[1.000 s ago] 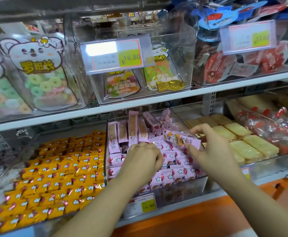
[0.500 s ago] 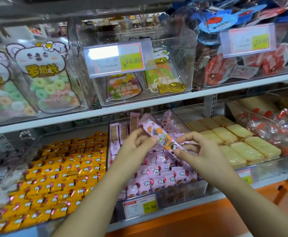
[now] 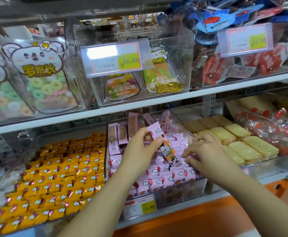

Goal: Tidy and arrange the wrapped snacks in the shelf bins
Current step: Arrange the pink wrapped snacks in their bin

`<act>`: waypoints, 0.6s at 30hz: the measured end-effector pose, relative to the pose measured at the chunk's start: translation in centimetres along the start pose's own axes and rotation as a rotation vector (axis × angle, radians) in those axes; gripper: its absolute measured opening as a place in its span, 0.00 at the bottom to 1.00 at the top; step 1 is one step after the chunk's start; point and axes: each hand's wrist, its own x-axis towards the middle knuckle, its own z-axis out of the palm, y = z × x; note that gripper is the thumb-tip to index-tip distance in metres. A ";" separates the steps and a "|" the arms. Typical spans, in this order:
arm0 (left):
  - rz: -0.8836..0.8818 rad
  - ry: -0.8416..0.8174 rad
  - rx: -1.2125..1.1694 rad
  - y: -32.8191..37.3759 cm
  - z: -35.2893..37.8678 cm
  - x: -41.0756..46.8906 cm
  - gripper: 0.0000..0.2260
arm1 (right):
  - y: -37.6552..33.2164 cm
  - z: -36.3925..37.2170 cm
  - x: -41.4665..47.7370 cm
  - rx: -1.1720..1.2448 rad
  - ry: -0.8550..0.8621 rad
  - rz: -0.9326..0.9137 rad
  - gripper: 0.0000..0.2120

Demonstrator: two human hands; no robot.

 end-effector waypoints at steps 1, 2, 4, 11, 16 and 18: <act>0.014 -0.012 0.022 0.1 0.1 0.1 0.04 | 0.1 0.0 0.2 -0.004 0.003 -0.001 0.05; 0.035 -0.024 0.051 0.2 0.1 0.1 0.03 | 0.2 0.0 0.3 -0.001 -0.002 -0.003 0.05; 0.069 -0.048 0.149 0.3 0.0 0.2 0.09 | 0.2 0.2 0.5 0.031 0.002 -0.005 0.07; 0.180 -0.082 0.395 1.6 0.3 -0.2 0.12 | 0.3 0.7 0.5 0.103 0.024 -0.010 0.10; 0.129 -0.190 0.542 0.5 2.4 -0.2 0.15 | 0.4 0.6 0.3 0.118 0.020 -0.036 0.09; 0.083 -0.206 0.595 -0.4 2.8 -0.2 0.18 | 0.4 0.6 0.3 0.127 0.027 -0.025 0.09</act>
